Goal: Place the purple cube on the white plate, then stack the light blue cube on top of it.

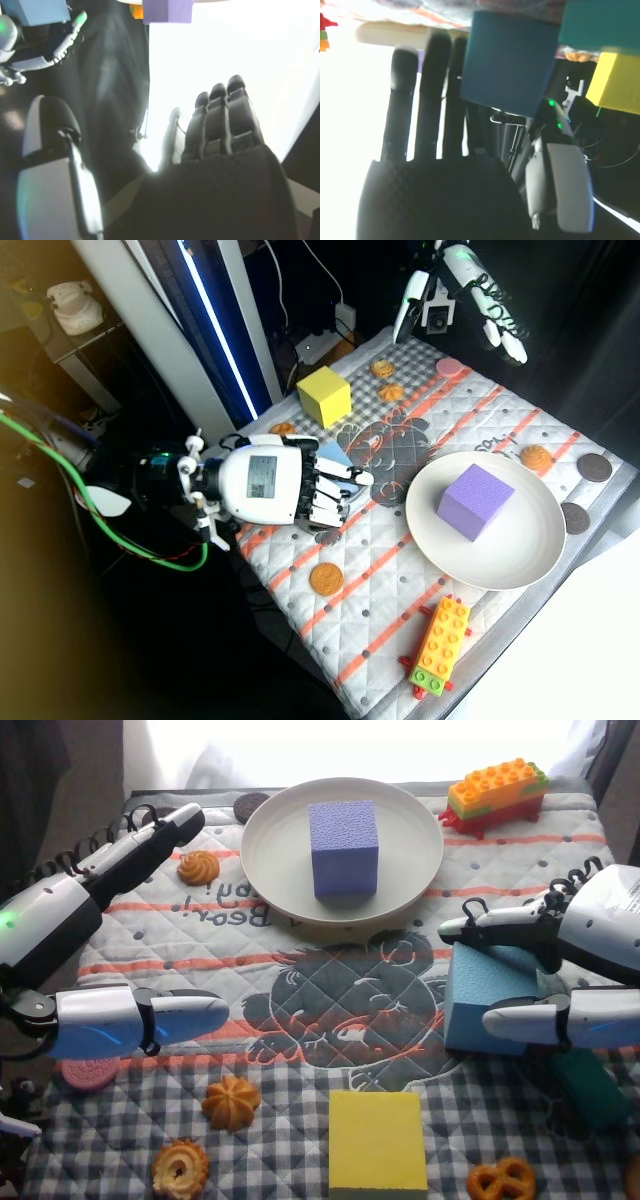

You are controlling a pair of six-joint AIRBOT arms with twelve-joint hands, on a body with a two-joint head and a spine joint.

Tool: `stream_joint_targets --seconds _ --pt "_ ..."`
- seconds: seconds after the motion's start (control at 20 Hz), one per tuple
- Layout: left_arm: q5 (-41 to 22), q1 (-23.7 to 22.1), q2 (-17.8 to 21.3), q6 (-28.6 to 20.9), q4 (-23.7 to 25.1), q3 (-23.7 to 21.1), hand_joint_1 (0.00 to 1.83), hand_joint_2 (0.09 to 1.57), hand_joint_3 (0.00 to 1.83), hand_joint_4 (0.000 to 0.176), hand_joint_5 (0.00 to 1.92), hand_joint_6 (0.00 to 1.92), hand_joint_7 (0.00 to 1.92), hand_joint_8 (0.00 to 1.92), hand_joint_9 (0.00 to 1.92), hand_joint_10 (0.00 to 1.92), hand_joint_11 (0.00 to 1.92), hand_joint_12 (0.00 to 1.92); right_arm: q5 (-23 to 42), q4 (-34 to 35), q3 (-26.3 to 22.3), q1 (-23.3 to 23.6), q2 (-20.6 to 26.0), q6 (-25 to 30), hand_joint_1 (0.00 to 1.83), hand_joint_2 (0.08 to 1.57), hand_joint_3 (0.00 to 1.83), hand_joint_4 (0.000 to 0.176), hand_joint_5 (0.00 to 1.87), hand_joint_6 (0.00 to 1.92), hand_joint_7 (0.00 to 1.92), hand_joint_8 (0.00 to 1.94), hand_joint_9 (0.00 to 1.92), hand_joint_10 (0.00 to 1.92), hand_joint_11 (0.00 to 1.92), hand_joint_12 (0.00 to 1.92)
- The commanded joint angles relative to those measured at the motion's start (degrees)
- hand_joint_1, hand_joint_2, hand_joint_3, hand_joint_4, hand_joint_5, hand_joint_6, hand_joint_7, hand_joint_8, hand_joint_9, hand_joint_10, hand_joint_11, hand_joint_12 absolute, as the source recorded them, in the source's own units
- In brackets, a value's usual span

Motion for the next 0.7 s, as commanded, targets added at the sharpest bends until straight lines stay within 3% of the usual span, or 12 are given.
stream_joint_targets --seconds 0.0,0.05,0.1,0.15,0.25,0.3,0.35,0.5,0.55,0.6,0.65 --pt "-6.9 -0.6 -0.1 -0.4 1.0 0.2 0.76 0.87 0.01 0.176 0.00 0.00 0.00 0.00 0.00 0.00 0.00 0.00 4.1 0.7 0.1 0.3 -0.3 1.4 0.84 1.25 0.00 0.000 0.62 0.00 0.90 0.83 0.86 1.39 0.73 1.75" --pt "-6.9 -0.6 -0.2 -0.4 1.0 0.2 0.74 0.87 0.01 0.176 0.00 0.00 0.00 0.00 0.00 0.00 0.00 0.00 4.1 0.7 0.3 0.3 -0.4 2.1 0.83 1.24 0.00 0.000 0.57 0.00 0.88 0.78 0.82 1.33 0.65 1.73" --pt "-6.9 -0.6 -0.2 -0.4 1.0 0.2 0.73 0.87 0.01 0.176 0.00 0.00 0.00 0.00 0.00 0.00 0.00 0.00 4.2 0.6 0.5 0.3 -0.6 2.8 0.87 1.23 0.00 0.000 0.57 0.00 0.83 0.85 0.78 1.35 0.62 1.73" --pt "-6.9 -0.6 -0.2 -0.4 0.9 0.2 0.73 0.87 0.00 0.176 0.00 0.00 0.00 0.00 0.00 0.00 0.00 0.00 4.3 0.5 1.0 0.3 -0.8 3.9 1.31 1.18 0.00 0.000 0.68 0.04 0.84 1.24 0.75 1.38 0.61 1.73" --pt "-6.9 -0.6 -0.2 -0.4 0.8 0.2 0.71 0.87 0.00 0.176 0.00 0.00 0.00 0.00 0.00 0.00 0.00 0.00 5.7 0.5 1.5 0.3 -0.8 5.1 1.33 1.17 0.00 0.000 0.73 0.07 0.85 1.25 0.72 1.34 0.56 1.69" --pt "-6.9 -0.6 -0.3 -0.4 0.7 0.3 0.75 0.86 0.00 0.176 0.00 0.00 0.00 0.00 0.00 0.00 0.00 0.00 7.2 0.5 1.9 0.3 -0.6 6.0 1.33 1.22 0.01 0.000 0.68 1.12 0.76 1.33 0.70 1.46 0.51 1.66" --pt "-6.9 -0.6 -0.3 -0.4 0.6 0.3 0.82 0.84 0.00 0.176 0.00 0.00 0.00 0.00 0.00 0.00 0.00 0.00 8.0 0.5 2.1 0.7 -0.4 6.5 1.17 1.28 0.00 0.000 0.55 1.47 0.80 1.43 0.69 1.41 0.56 1.73" --pt "-6.8 -0.6 -0.5 -0.4 0.3 0.4 0.84 0.84 0.00 0.176 0.00 0.00 0.00 0.00 0.00 0.00 0.00 0.00 9.3 0.5 3.3 3.9 -0.2 7.0 1.15 1.28 0.00 0.000 0.59 1.43 0.77 1.48 0.66 1.46 0.56 1.74" --pt "-6.8 -0.6 -0.6 -0.4 0.3 0.5 0.83 0.85 0.00 0.176 0.00 0.00 0.00 0.00 0.00 0.00 0.00 0.00 9.4 0.5 3.8 5.2 -0.3 7.0 1.31 1.25 0.00 0.000 0.62 1.42 0.74 1.38 0.74 1.50 0.60 1.63" --pt "-6.8 -0.6 -0.7 -0.4 0.2 0.5 0.83 0.85 0.00 0.176 0.00 0.00 0.00 0.00 0.00 0.00 0.00 0.00 9.4 0.5 4.2 6.2 -0.5 7.0 1.31 1.25 0.00 0.000 0.62 1.42 0.74 1.38 0.74 1.50 0.60 1.63" --pt "-6.8 -0.6 -0.8 -0.4 0.1 0.6 0.83 0.85 0.00 0.176 0.00 0.00 0.00 0.00 0.00 0.00 0.00 0.00 9.4 0.6 5.0 8.0 -1.0 7.0 1.33 1.22 0.00 0.000 0.65 1.43 0.80 1.27 0.78 1.41 0.63 1.50"
